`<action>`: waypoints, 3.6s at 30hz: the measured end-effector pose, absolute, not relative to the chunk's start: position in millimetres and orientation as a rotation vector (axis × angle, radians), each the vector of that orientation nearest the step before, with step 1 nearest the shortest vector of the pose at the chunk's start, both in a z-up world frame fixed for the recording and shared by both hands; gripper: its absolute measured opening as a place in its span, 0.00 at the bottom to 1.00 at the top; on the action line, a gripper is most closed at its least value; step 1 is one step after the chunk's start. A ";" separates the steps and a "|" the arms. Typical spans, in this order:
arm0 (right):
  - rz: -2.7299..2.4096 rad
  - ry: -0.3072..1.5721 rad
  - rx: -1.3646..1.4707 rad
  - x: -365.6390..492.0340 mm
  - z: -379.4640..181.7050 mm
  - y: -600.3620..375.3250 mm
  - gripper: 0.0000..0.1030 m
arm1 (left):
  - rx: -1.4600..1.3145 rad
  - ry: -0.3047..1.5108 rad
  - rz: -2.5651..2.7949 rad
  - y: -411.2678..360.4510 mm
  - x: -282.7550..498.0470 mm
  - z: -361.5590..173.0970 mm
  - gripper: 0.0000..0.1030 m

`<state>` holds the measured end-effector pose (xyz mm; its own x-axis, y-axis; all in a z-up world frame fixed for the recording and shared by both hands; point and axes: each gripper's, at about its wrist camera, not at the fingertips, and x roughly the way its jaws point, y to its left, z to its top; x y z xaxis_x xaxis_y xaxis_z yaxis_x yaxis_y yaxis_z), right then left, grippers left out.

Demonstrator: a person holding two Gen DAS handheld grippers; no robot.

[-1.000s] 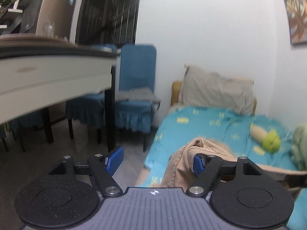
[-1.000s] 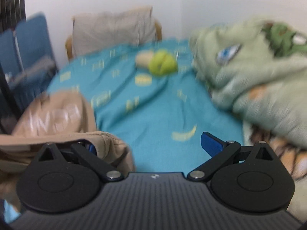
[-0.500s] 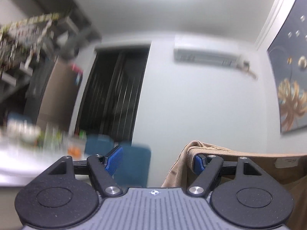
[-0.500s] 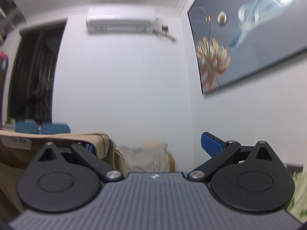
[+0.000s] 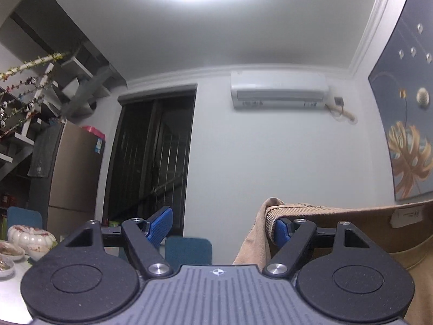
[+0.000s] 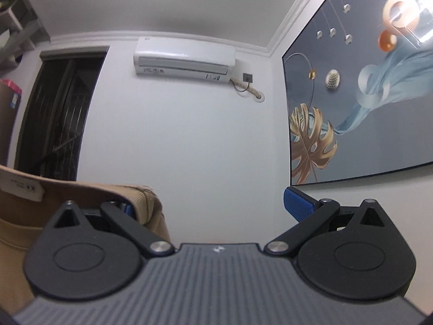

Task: Fold clothes

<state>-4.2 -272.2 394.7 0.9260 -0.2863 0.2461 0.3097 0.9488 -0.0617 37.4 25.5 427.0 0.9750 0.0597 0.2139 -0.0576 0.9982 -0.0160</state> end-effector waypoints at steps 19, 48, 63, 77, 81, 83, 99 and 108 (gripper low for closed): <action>-0.325 0.323 0.049 384.6 32.2 -335.3 1.00 | 0.007 0.290 0.006 -21.3 474.6 26.6 0.79; -0.017 0.589 0.249 282.1 -33.7 -315.5 1.00 | -0.040 0.657 -0.198 1.2 390.9 -36.0 0.98; -0.062 0.568 0.512 150.3 -49.6 -337.6 1.00 | -0.524 0.824 0.000 102.2 360.2 -143.8 0.67; -0.250 0.452 0.564 178.9 -59.3 -374.9 1.00 | -0.262 0.587 -0.015 99.3 430.0 -108.2 0.03; -0.251 0.478 0.522 185.0 -60.2 -368.3 1.00 | -0.124 0.565 0.188 120.9 474.7 -79.1 0.03; -0.256 0.483 0.498 188.1 -60.1 -364.5 1.00 | -0.057 0.567 0.289 131.4 497.9 -68.9 0.03; -0.197 0.536 0.384 209.4 -74.9 -337.3 1.00 | -0.048 0.625 0.040 95.6 392.0 -75.9 0.81; -0.147 0.515 0.410 180.2 -65.0 -331.7 1.00 | 0.047 0.494 -0.032 18.7 214.3 -17.6 1.00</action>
<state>180.2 -331.7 -65.0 0.8617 -0.0341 -0.5062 0.2375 0.9088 0.3431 214.3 18.7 -17.6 0.8800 -0.0195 -0.4746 0.0422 0.9984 0.0373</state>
